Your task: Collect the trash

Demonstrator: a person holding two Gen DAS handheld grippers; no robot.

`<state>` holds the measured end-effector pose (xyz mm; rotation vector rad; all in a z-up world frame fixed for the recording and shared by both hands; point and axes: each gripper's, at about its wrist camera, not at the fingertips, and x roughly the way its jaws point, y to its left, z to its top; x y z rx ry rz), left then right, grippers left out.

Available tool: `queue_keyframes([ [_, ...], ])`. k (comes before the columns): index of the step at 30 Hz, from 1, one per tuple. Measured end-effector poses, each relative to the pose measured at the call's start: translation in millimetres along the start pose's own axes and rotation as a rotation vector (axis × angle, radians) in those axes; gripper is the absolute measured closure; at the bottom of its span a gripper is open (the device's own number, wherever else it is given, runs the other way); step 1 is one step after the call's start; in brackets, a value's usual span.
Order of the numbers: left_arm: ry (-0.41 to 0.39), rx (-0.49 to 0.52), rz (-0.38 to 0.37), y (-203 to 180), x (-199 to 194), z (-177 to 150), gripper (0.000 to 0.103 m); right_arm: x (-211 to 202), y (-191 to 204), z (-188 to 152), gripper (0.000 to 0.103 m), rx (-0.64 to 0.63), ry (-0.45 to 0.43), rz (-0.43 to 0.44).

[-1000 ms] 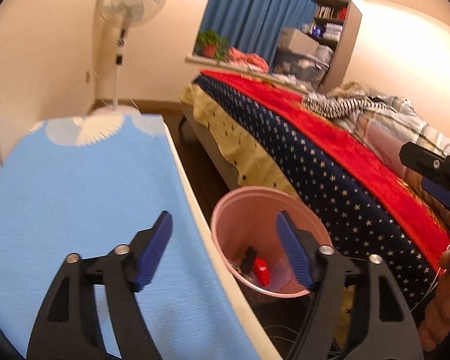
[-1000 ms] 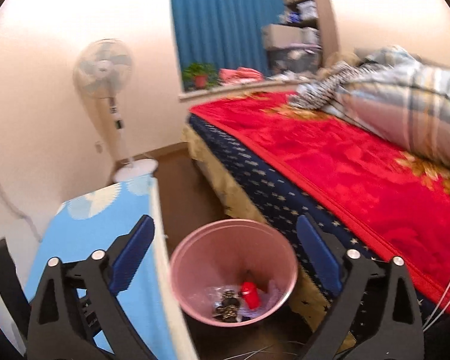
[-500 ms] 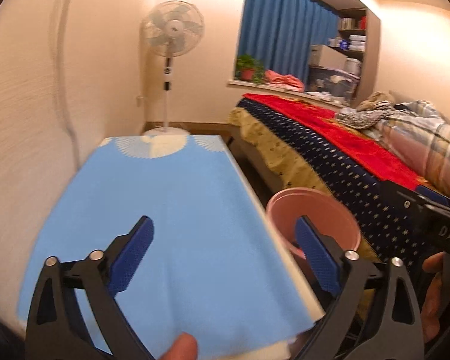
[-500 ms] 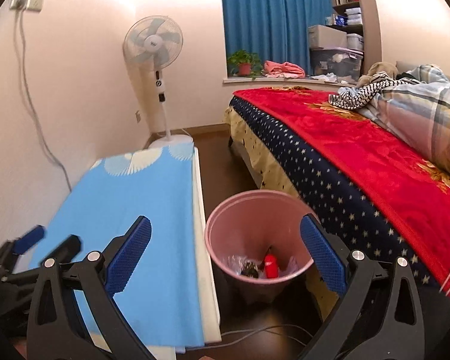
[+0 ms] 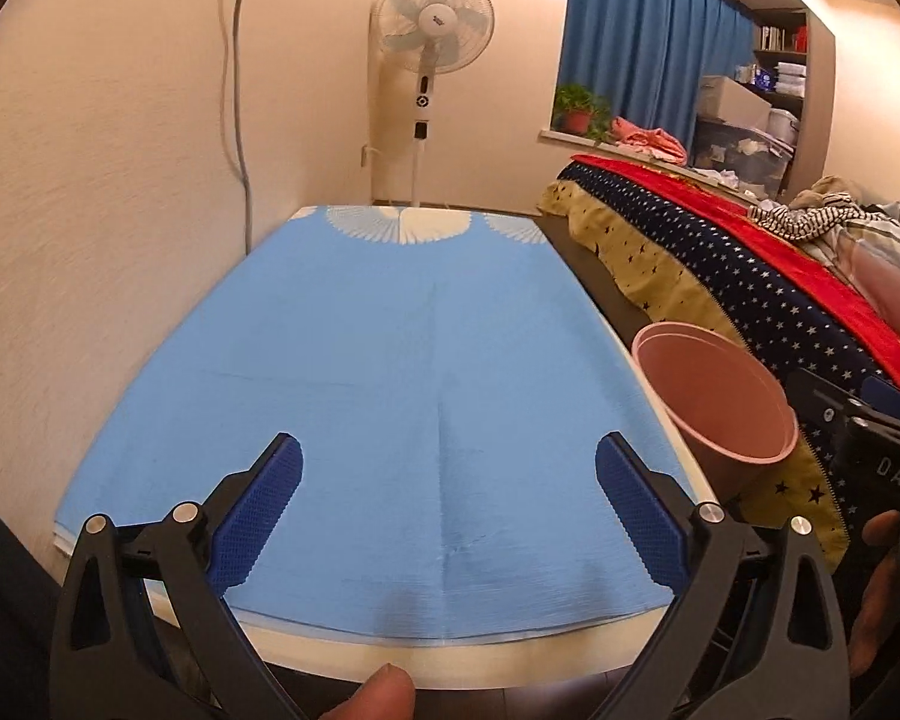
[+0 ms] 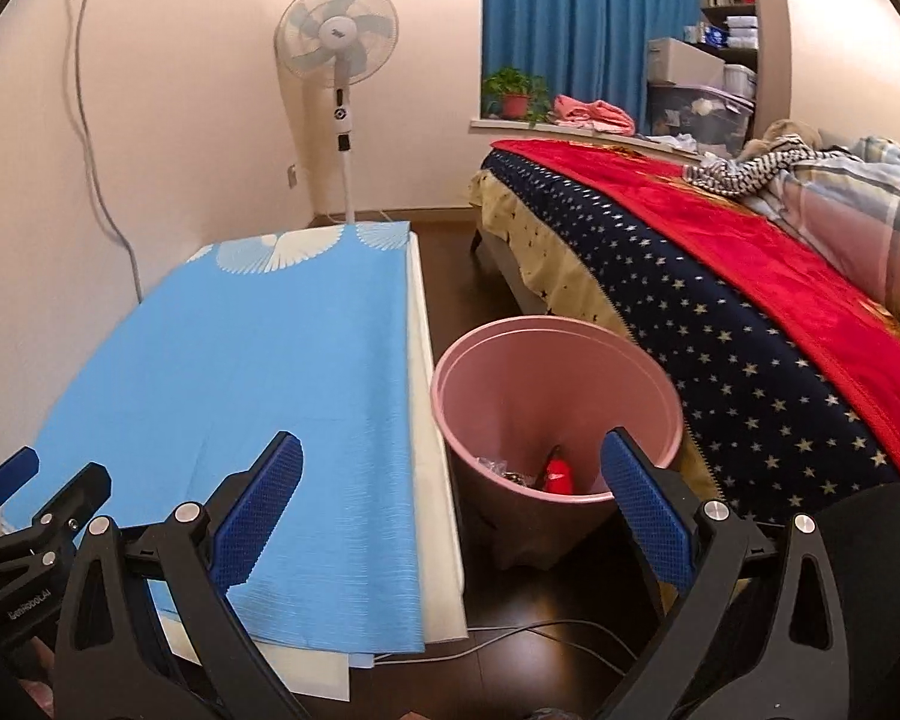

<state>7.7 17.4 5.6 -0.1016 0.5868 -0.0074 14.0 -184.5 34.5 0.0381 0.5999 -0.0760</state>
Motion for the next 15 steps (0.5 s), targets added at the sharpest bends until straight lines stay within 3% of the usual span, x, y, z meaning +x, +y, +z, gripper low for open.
queue_keyframes([
  [15,0.01,-0.008,0.025,0,6,-5,0.008,12,13,-4,0.005,-0.014,0.017,0.007],
])
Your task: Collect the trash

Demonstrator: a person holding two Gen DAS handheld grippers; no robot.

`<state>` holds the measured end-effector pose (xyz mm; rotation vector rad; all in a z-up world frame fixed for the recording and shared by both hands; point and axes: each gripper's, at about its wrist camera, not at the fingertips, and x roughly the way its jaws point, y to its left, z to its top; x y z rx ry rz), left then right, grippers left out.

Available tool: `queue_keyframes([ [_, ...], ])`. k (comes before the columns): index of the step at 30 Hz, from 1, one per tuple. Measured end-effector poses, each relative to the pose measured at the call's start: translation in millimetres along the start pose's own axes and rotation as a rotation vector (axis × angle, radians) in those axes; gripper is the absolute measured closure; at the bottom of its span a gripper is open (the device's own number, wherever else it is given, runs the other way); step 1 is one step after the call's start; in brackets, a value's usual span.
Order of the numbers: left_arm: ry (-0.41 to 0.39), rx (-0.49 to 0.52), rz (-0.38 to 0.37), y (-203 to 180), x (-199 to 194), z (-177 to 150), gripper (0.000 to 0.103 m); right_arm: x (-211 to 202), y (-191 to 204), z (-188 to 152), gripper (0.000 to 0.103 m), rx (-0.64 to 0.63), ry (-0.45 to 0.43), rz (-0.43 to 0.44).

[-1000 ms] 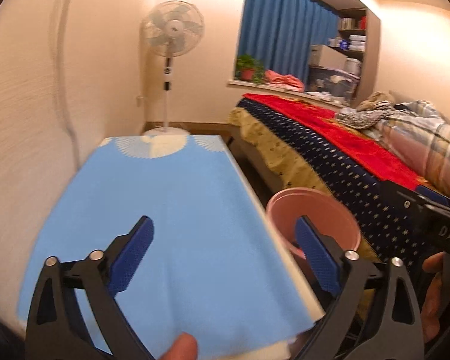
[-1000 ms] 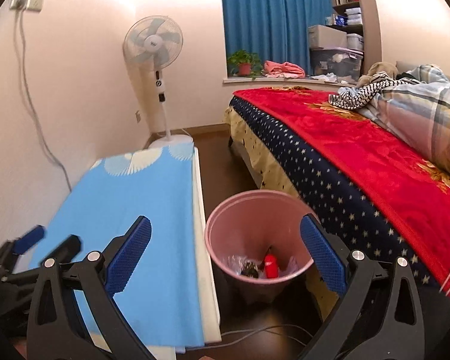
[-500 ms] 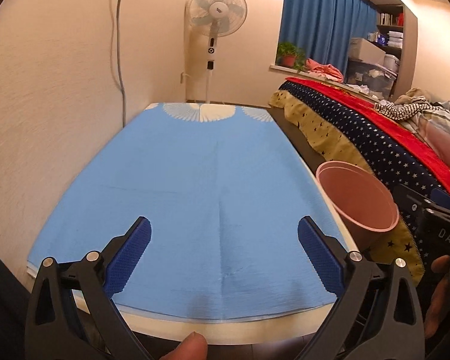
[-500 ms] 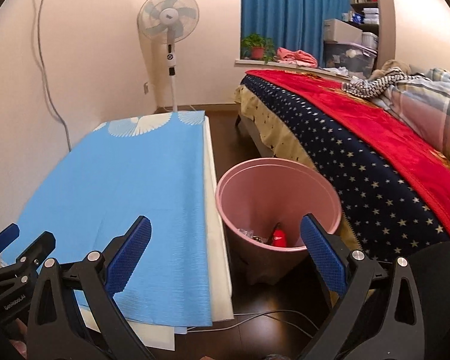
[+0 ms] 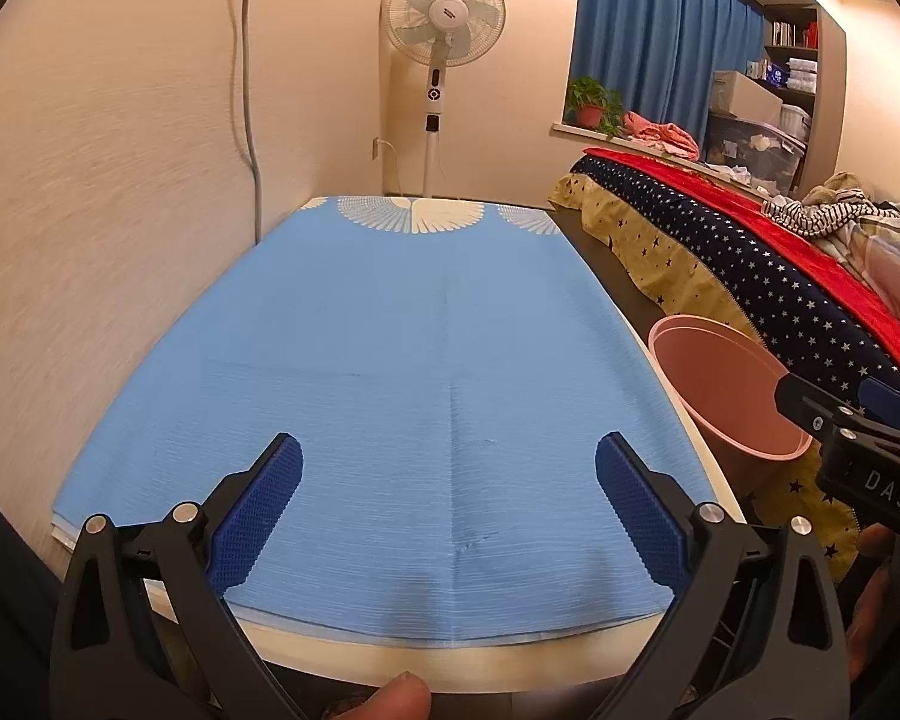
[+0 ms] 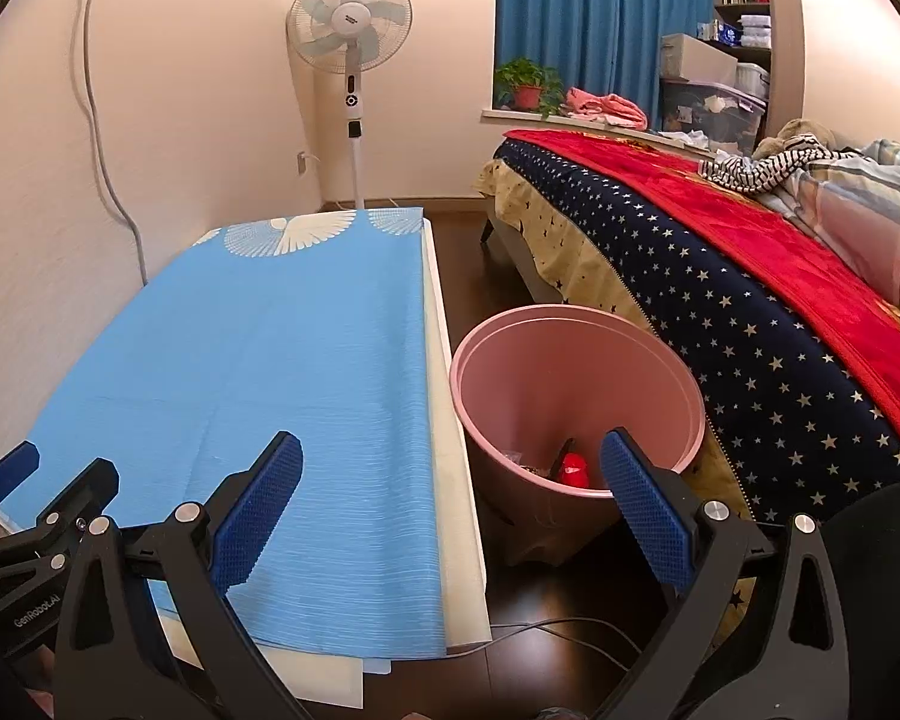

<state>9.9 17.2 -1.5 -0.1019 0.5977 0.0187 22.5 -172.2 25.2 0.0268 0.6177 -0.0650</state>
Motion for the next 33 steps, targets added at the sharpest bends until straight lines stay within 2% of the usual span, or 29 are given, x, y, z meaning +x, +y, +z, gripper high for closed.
queue_keyframes([
  [33,-0.004,0.021,0.003,-1.0,1.6,-0.6,0.008,-4.7,0.9,0.6,0.005,0.006,-0.015,0.004],
])
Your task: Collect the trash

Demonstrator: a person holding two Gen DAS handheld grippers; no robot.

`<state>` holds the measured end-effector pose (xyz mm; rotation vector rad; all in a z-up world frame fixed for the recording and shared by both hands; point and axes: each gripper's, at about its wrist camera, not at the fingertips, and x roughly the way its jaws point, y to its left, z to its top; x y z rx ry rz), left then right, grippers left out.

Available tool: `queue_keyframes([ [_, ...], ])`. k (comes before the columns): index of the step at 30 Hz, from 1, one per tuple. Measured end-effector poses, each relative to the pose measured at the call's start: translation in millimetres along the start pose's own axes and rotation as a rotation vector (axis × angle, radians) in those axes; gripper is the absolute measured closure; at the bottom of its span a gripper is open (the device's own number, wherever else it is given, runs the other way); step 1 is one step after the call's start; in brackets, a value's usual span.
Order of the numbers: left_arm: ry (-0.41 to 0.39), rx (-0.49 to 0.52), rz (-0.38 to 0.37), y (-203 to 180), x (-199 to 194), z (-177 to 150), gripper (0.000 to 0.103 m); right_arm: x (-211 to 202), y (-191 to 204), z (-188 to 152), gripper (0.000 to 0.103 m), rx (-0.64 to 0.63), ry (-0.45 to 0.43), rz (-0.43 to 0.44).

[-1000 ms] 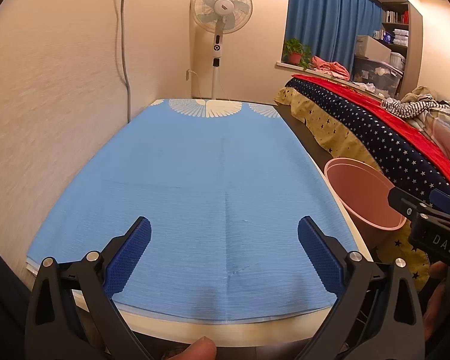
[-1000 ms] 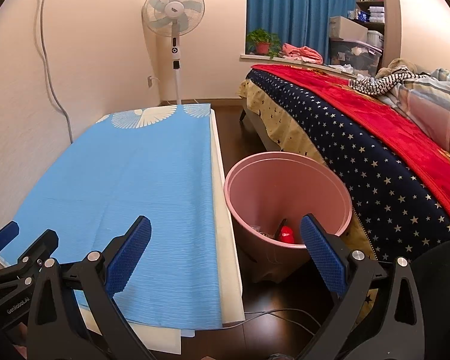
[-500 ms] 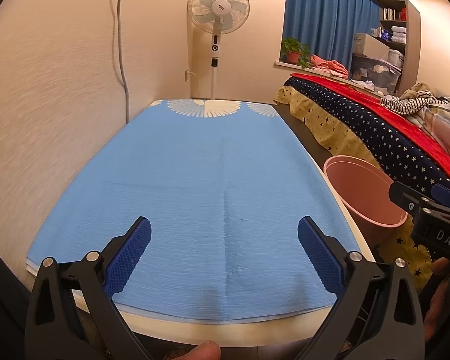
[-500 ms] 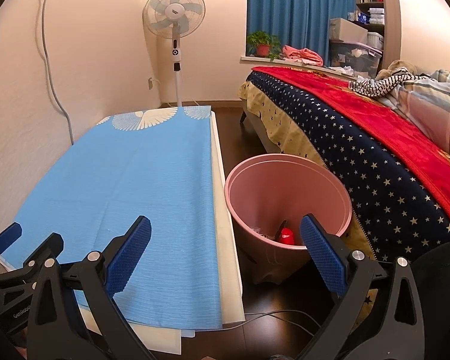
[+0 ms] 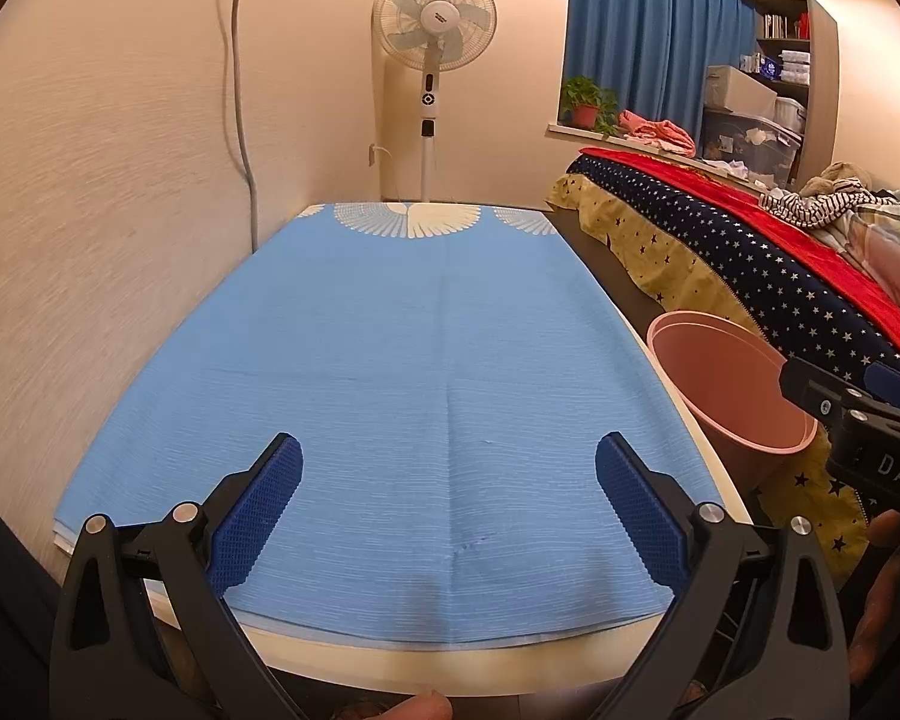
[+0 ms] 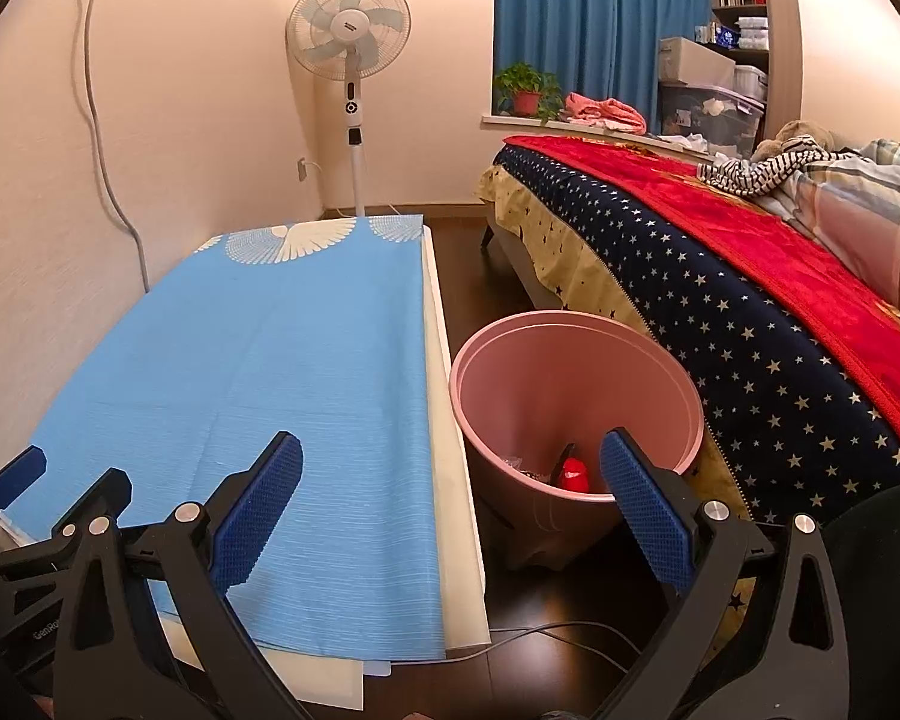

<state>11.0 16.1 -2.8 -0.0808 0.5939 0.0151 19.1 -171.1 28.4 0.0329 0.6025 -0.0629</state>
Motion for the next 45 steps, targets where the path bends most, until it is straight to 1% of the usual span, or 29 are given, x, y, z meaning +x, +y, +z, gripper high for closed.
queue_keyframes([
  [16,0.001,-0.004,-0.003,-2.1,1.7,1.0,0.008,-0.7,-0.4,0.6,0.005,-0.003,-0.009,-0.002],
  [45,0.001,-0.007,-0.008,-5.2,1.1,-1.4,0.008,3.4,-4.5,0.3,0.005,0.007,0.003,-0.005],
])
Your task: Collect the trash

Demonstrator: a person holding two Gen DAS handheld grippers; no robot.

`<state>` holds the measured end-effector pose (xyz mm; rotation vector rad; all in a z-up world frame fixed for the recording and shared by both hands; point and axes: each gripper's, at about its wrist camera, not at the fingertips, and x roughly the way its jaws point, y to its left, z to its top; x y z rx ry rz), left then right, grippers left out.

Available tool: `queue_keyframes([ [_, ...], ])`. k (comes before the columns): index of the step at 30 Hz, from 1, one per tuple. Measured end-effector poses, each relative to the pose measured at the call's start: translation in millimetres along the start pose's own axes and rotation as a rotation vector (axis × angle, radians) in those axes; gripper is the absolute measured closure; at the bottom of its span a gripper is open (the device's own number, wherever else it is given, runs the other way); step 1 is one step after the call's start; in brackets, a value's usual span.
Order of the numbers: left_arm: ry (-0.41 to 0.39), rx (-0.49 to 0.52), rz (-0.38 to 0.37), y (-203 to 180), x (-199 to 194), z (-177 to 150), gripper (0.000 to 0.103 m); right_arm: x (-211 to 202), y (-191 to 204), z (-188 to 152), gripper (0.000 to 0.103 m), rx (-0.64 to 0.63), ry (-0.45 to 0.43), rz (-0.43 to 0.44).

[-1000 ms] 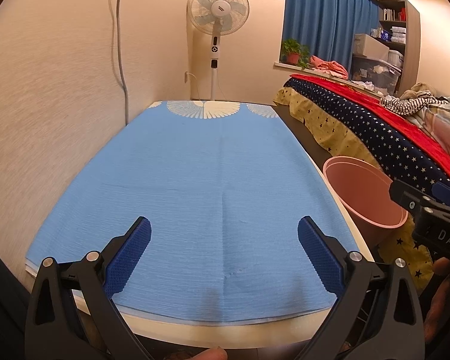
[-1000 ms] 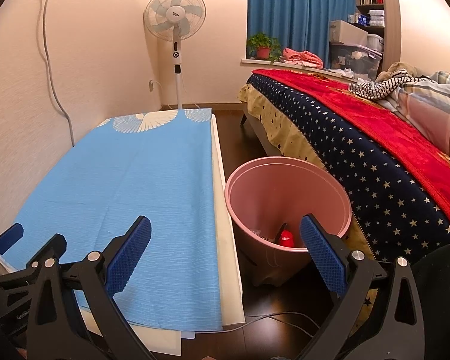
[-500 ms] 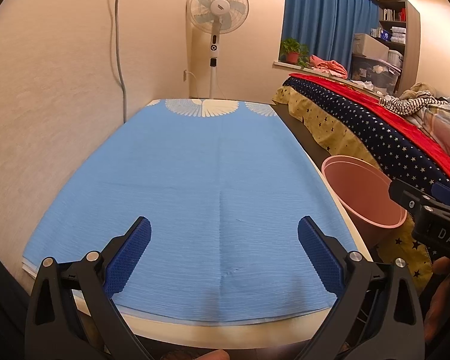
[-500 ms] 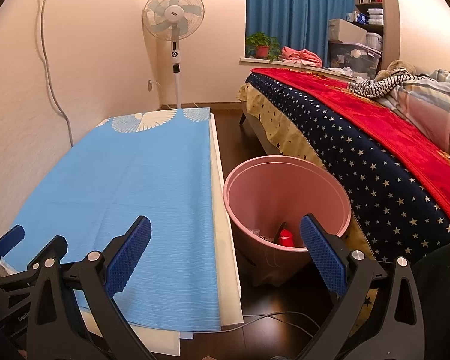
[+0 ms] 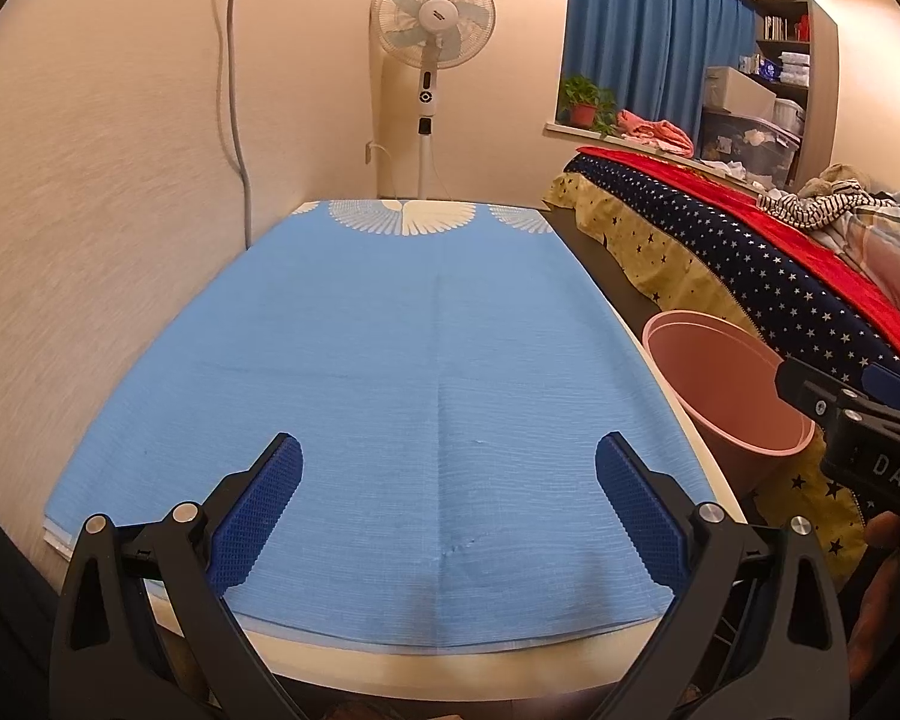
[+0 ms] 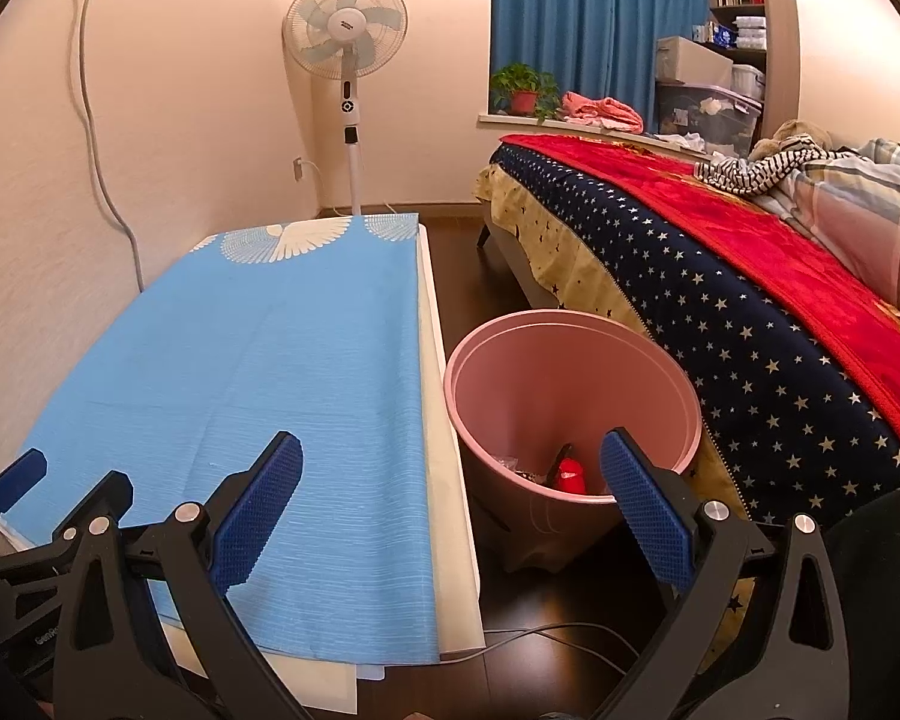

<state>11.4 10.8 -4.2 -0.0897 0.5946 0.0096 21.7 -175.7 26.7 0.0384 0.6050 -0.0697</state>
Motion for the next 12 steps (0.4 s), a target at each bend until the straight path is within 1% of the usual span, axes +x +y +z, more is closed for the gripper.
queue_keyframes([
  [12,0.029,-0.014,0.007,1.1,5.0,0.2,0.008,5.9,2.5,-0.8,0.005,-0.011,0.012,0.003],
])
